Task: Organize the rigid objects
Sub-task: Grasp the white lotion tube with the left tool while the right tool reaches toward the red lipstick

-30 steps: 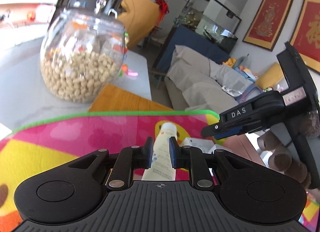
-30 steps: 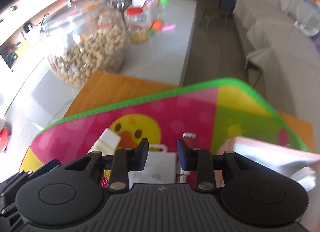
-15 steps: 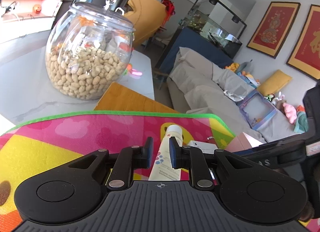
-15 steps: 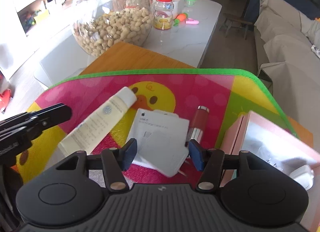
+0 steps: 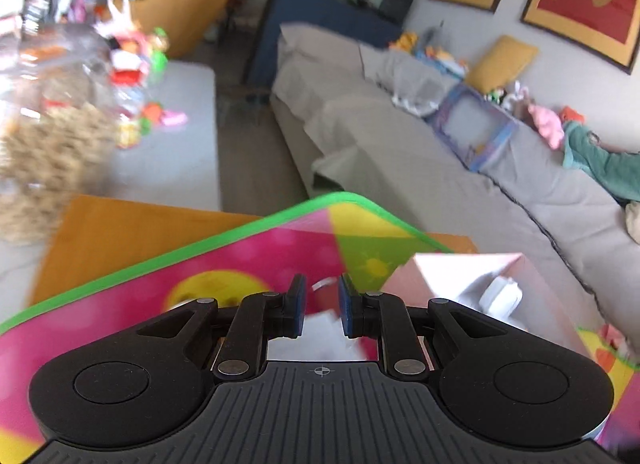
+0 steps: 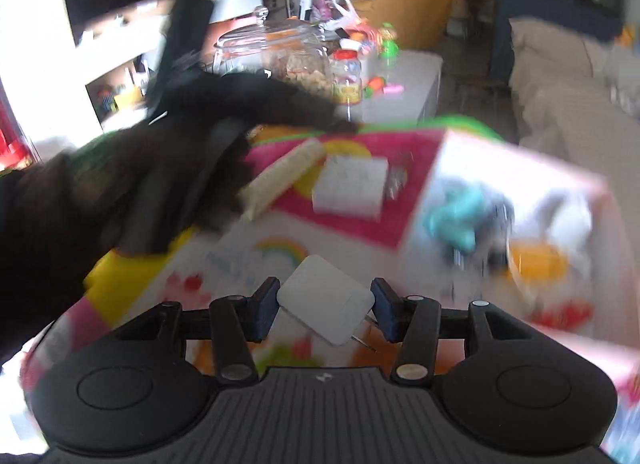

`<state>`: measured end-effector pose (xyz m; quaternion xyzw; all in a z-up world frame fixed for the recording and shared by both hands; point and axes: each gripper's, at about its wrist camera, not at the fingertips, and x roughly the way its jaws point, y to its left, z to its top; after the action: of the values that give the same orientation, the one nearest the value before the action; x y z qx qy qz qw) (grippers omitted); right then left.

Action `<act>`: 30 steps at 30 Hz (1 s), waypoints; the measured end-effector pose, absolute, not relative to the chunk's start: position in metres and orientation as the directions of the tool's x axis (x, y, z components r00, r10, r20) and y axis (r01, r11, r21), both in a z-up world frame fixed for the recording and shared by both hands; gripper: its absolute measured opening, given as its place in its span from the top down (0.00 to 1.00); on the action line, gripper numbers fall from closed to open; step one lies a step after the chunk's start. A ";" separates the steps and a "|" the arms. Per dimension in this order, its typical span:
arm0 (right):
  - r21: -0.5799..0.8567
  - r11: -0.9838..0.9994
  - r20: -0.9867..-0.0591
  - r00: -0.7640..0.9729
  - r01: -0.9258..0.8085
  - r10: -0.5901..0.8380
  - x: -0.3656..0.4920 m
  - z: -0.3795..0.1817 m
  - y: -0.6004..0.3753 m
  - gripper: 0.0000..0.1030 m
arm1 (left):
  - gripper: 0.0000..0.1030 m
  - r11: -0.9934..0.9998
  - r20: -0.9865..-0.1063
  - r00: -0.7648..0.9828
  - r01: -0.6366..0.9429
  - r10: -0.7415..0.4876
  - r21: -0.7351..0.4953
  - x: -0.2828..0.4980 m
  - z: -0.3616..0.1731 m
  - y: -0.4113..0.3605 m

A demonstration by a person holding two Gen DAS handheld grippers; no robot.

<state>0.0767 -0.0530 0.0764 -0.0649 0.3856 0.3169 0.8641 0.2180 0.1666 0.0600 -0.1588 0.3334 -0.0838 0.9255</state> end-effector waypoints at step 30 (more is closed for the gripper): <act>0.261 0.744 -0.630 0.475 -0.616 0.614 0.061 0.034 -0.107 0.45 | 0.81 0.933 -0.587 0.764 0.056 -0.269 -0.356 0.026 0.050 0.158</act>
<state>0.0607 -0.1066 0.0339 -0.0010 0.3667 0.3581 0.8587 0.0263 0.1579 0.0504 -0.1609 0.3322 -0.0878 0.9252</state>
